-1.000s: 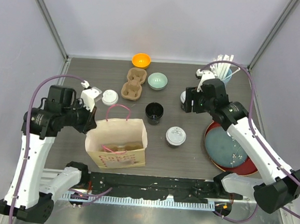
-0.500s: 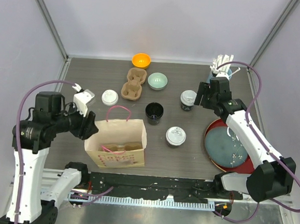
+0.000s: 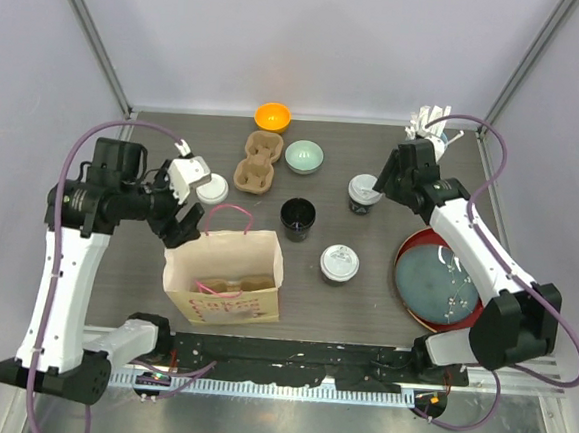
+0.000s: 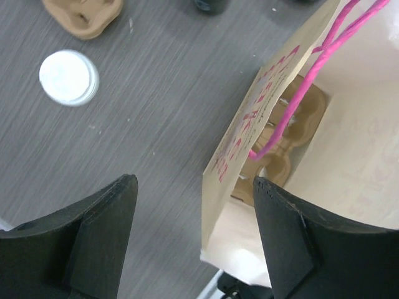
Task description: Pack the takeout coffee
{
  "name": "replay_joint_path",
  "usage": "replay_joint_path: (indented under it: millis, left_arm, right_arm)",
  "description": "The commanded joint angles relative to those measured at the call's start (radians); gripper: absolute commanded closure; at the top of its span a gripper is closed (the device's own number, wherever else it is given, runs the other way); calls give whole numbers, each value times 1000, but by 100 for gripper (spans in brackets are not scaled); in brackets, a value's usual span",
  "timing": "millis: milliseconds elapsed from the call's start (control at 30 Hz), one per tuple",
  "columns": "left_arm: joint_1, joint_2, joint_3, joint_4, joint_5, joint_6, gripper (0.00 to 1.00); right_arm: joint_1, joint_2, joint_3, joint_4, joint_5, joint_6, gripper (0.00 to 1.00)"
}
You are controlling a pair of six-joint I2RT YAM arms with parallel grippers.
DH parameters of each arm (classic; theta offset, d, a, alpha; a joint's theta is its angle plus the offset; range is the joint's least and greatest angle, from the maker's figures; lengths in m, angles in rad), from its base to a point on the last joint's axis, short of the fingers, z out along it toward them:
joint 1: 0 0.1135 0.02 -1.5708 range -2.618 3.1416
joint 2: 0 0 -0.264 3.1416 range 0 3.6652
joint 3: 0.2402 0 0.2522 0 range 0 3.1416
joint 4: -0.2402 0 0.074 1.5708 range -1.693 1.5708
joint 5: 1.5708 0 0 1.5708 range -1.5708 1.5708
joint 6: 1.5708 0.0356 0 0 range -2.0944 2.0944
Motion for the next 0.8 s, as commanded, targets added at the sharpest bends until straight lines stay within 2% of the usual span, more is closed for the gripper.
replay_joint_path:
  millis: [0, 100, 367, 600, 767]
  left_arm:
    - [-4, 34, 39, -257, 155, 166, 21]
    - [-6, 71, 42, -254, 143, 177, 23]
    - [-4, 134, 27, -303, 122, 247, 39]
    - [-7, 125, 50, -305, 77, 226, 41]
    - [-24, 92, -53, -302, 74, 251, 44]
  right_arm:
    - [3, 72, 107, -49, 40, 15, 41]
    - [2, 111, 152, -67, 57, -22, 41]
    - [2, 175, 178, -63, 6, -67, 41]
    - [0, 208, 189, -49, -32, -87, 41]
    - [-12, 229, 172, -37, -51, -111, 41]
